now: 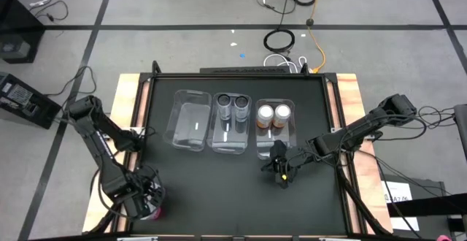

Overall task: Sort soda cans
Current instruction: Put the top pink-white soda can into the left transparent bin

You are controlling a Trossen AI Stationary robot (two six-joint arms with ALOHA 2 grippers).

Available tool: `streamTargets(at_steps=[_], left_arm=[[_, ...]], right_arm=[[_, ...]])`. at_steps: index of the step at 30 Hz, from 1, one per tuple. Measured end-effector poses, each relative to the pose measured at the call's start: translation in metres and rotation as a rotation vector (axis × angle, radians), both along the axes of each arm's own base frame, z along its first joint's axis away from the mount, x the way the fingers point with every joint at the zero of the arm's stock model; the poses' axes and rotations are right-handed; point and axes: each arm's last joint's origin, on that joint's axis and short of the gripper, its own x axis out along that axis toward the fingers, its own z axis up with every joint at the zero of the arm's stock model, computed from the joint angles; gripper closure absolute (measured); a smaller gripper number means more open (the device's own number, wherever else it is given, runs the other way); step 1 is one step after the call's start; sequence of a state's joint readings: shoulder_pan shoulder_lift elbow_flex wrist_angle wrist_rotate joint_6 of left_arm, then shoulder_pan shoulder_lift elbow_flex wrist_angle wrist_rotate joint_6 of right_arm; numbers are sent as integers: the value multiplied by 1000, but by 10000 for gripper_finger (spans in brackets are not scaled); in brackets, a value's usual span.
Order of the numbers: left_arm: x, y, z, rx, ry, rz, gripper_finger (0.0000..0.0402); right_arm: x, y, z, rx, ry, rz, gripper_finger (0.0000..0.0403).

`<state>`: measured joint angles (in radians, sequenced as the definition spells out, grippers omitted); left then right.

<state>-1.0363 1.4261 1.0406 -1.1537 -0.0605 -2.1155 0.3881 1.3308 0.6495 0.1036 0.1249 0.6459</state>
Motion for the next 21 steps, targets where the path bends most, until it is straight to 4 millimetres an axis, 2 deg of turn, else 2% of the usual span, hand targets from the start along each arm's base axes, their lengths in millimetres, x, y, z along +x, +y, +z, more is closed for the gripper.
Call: streamTargets(at_steps=[17,21], left_arm=[[-2,-2,-5,-36,32,-14,39],[-2,-2,-5,-37,32,-10,56]], right_arm=[[0,0,0,5,0,-4,403],[0,0,0,4,0,-3,403]])
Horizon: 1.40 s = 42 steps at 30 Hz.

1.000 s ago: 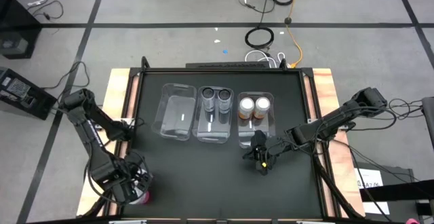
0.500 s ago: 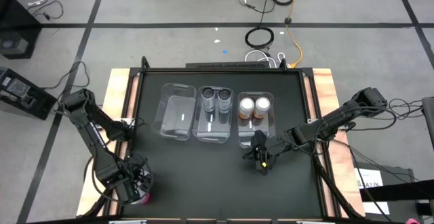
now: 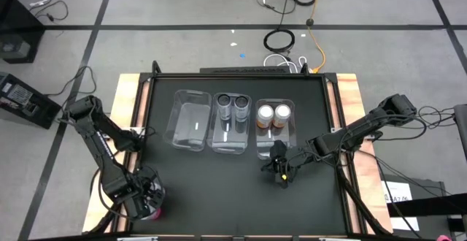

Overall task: Sort soda cans
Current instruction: Put the top pink-white soda can into the left transparent bin

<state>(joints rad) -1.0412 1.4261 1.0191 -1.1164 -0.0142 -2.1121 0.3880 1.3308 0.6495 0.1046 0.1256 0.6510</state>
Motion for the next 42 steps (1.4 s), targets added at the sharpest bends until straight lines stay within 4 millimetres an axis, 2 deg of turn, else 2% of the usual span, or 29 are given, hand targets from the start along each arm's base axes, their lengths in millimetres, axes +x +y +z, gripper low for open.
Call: streamTargets(at_steps=[5,14,29,33,42], left_arm=[[0,0,0,0,0,0,93],[-1,2,0,21,0,-3,64],[3,1,1,7,-9,15,82],[8,3,8,-8,-19,33,83],[11,22,25,-40,-45,61,83]], right_arm=[[0,0,0,0,0,0,403],[0,0,0,0,0,0,403],[0,0,0,-7,-1,4,403],[0,0,0,-9,-2,1,403],[0,0,0,-9,-2,1,403]])
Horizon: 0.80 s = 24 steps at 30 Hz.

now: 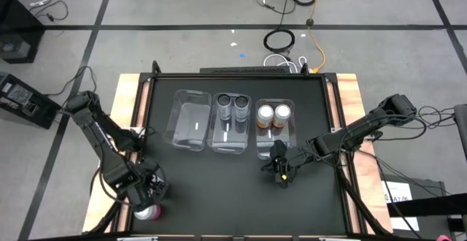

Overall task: Sort soda cans
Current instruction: Put the top pink-white soda can into the left transparent bin

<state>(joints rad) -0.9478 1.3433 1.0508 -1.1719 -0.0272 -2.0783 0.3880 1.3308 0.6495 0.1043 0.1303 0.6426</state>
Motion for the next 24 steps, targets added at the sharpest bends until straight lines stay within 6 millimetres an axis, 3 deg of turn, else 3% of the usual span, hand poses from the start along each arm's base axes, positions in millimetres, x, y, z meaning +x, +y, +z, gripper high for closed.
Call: streamTargets(at_steps=[24], left_arm=[[-2,82,54,-63,-286,57,84]], right_arm=[[0,0,0,-12,-3,8,403]])
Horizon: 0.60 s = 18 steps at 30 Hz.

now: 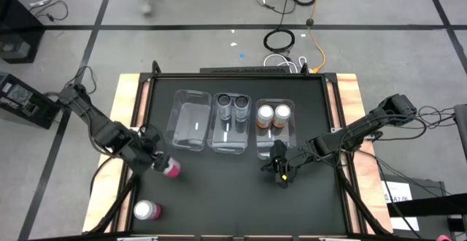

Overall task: Sort soda cans
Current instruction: Put the top pink-white soda can into the left transparent bin

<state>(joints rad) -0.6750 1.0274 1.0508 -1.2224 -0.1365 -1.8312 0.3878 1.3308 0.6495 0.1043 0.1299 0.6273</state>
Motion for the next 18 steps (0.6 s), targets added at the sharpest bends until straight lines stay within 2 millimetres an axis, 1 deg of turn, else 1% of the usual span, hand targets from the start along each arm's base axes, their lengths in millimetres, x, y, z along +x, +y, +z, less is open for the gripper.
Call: streamTargets(at_steps=[5,12,18], left_arm=[[-1,14,7,4,-58,14,84],[0,32,17,34,-191,59,84],[5,49,26,133,-322,46,84]], right_arm=[[0,0,0,-3,-1,2,403],[0,0,0,-9,-2,6,403],[0,0,0,-15,-4,10,403]])
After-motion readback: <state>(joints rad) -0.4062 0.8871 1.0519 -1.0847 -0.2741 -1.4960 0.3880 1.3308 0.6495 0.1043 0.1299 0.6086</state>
